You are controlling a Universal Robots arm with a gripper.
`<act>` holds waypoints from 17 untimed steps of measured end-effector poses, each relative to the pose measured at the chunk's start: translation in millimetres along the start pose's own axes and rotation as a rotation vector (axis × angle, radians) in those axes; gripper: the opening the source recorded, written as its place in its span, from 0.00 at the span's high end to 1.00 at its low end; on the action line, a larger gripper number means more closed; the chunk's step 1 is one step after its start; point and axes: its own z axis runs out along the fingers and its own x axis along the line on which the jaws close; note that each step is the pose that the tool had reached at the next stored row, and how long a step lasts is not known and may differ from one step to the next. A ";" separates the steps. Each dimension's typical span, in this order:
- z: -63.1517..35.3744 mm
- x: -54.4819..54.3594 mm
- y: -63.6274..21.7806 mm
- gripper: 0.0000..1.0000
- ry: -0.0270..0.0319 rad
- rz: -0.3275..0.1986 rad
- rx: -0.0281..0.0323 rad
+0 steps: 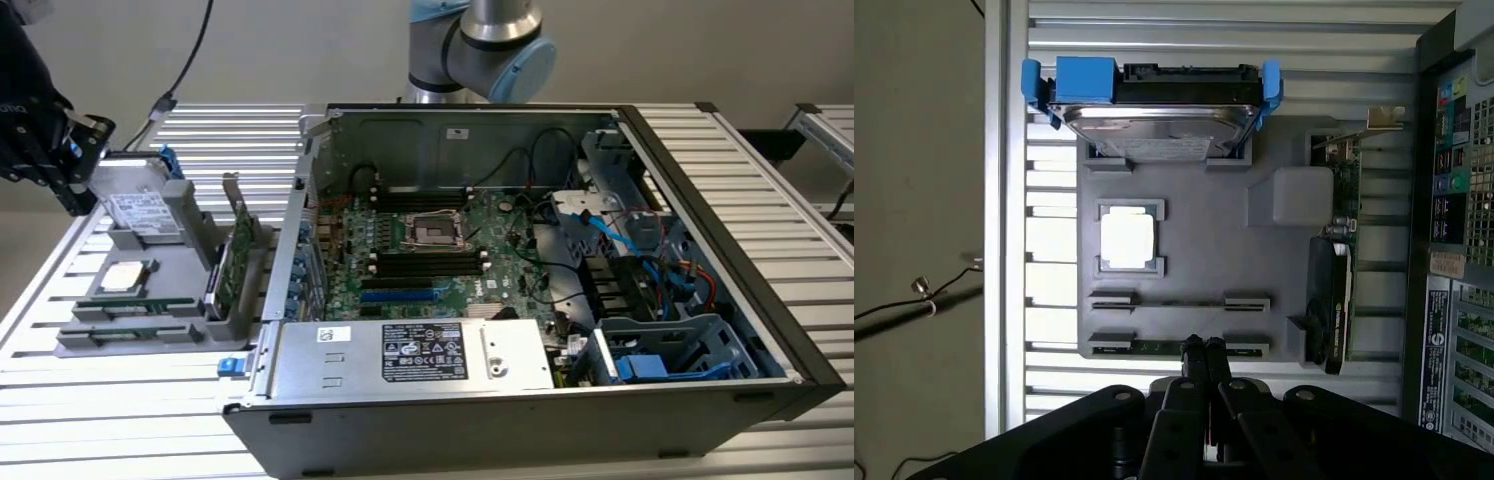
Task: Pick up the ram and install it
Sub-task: 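Reach for the ram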
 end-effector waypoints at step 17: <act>0.0 0.0 0.0 0.90 0.0000 0.000 0.0000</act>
